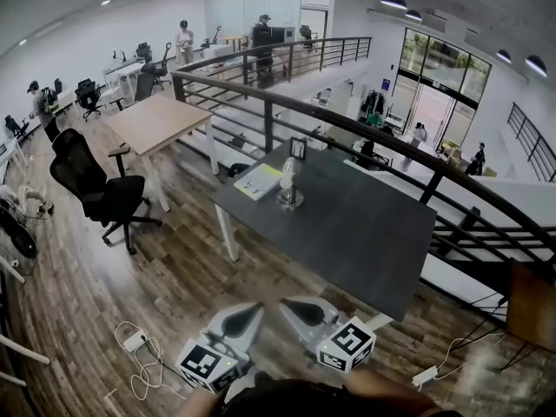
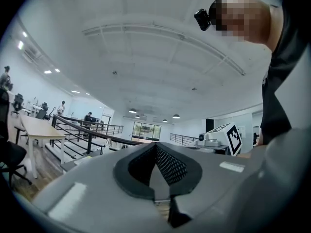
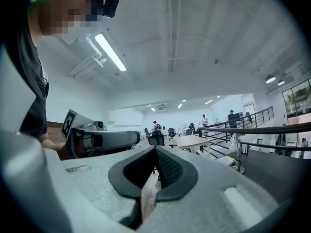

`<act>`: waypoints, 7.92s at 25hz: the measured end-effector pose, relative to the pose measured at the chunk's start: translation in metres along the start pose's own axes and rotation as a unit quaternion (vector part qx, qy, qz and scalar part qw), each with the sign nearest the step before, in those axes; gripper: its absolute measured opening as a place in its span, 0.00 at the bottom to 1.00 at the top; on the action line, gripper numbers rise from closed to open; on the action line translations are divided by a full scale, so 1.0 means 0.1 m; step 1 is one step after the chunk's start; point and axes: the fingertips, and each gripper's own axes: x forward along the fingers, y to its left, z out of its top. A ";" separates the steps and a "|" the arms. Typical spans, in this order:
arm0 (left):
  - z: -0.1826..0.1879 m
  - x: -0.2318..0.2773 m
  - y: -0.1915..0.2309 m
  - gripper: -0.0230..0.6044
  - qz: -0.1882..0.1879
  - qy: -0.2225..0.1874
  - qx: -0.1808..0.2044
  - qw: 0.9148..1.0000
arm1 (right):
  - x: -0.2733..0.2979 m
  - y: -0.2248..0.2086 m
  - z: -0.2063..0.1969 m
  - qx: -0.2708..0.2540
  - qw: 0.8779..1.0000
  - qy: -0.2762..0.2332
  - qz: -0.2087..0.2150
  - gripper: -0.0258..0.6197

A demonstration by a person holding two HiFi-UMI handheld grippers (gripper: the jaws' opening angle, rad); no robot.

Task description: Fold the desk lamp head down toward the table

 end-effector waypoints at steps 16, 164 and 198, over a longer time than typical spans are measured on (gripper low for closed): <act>-0.02 0.19 0.90 0.04 -0.010 0.009 -0.017 1.000 | 0.78 -0.47 -0.12 0.022 0.999 0.007 -0.030 0.04; -0.56 3.93 4.20 0.04 -0.294 0.177 -0.054 0.938 | 2.98 -5.02 -2.99 0.036 0.848 0.390 -0.358 0.37; -0.32 3.75 3.92 0.04 -0.330 0.121 -0.048 0.935 | 3.01 -4.75 -1.01 0.044 0.922 0.158 -0.351 0.04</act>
